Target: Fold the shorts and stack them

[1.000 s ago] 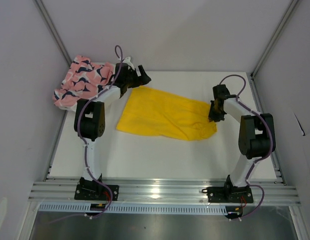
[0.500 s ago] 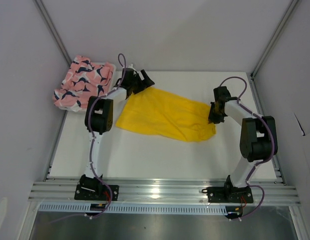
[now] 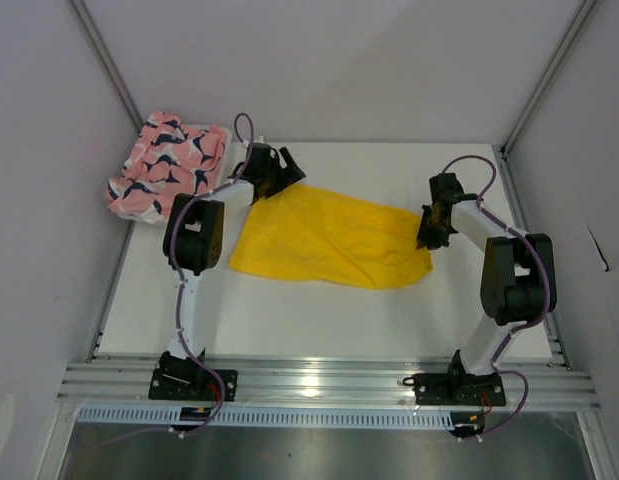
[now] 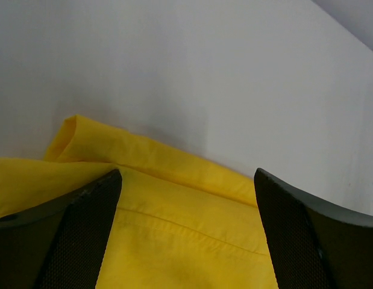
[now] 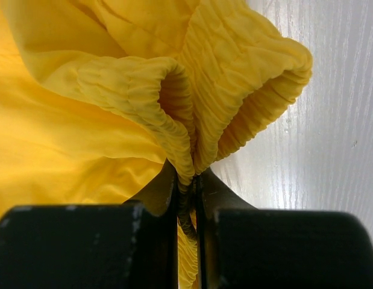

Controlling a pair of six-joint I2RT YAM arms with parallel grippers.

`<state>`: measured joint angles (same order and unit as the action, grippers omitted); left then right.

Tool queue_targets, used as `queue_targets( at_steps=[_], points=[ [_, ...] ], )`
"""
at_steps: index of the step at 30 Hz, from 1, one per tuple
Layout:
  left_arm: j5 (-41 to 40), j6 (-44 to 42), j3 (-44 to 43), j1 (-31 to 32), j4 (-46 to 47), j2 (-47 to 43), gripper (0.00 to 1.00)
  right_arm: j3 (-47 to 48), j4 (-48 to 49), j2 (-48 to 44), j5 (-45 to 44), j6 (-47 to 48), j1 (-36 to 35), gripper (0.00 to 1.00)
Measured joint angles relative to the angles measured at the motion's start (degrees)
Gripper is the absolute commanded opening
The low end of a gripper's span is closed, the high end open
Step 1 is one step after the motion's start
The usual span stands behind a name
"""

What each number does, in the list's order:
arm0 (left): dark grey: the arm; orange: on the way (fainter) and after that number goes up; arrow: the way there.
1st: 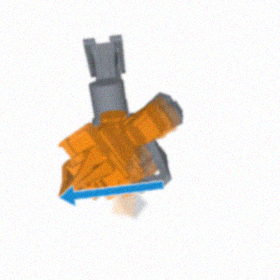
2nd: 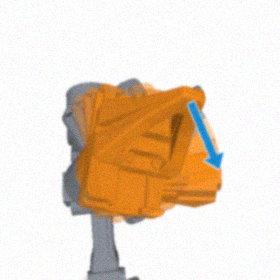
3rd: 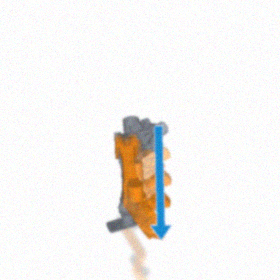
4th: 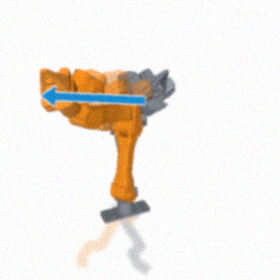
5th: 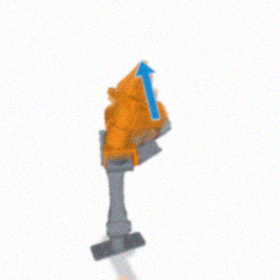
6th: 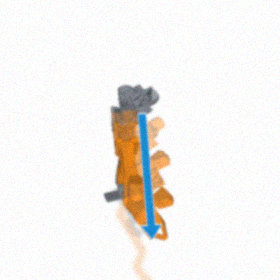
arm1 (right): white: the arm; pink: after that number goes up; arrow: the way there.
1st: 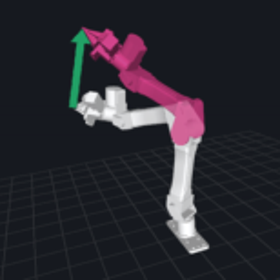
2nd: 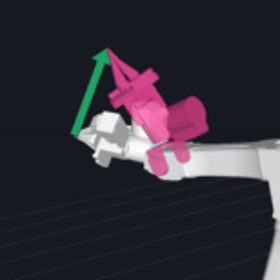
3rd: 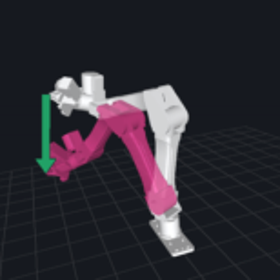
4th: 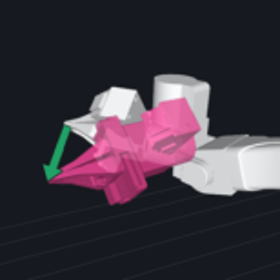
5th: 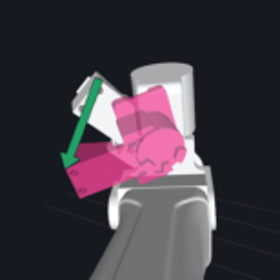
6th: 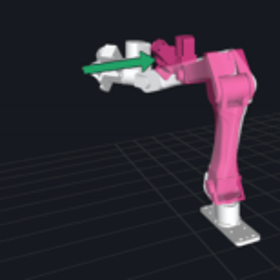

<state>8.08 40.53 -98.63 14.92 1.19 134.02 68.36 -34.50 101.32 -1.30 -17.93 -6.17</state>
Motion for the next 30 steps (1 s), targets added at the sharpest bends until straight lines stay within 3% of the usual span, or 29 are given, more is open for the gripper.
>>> queue_targets(
  at_steps=[5, 13, 22, 30],
  points=[
    [-2.47, 0.00, 9.14, 0.11, -0.24, -6.32, 0.94, 0.13, -1.51, -0.90, 1.33, 0.02, 1.20, 0.00],
    [-7.96, 0.66, 31.41, 0.70, 2.49, -22.27, 0.95, 1.75, -5.42, -2.34, 3.17, 0.46, 1.60, 0.00],
    [-13.09, -0.11, 36.87, 4.90, 1.62, -27.26, 0.95, 9.97, -12.02, -2.45, 3.37, 1.31, 1.01, 0.00],
    [-14.27, -1.77, 43.87, 7.74, 2.34, -40.89, 0.93, 18.73, -18.34, -2.97, 4.46, 1.75, -1.40, 0.00]
  ],
)
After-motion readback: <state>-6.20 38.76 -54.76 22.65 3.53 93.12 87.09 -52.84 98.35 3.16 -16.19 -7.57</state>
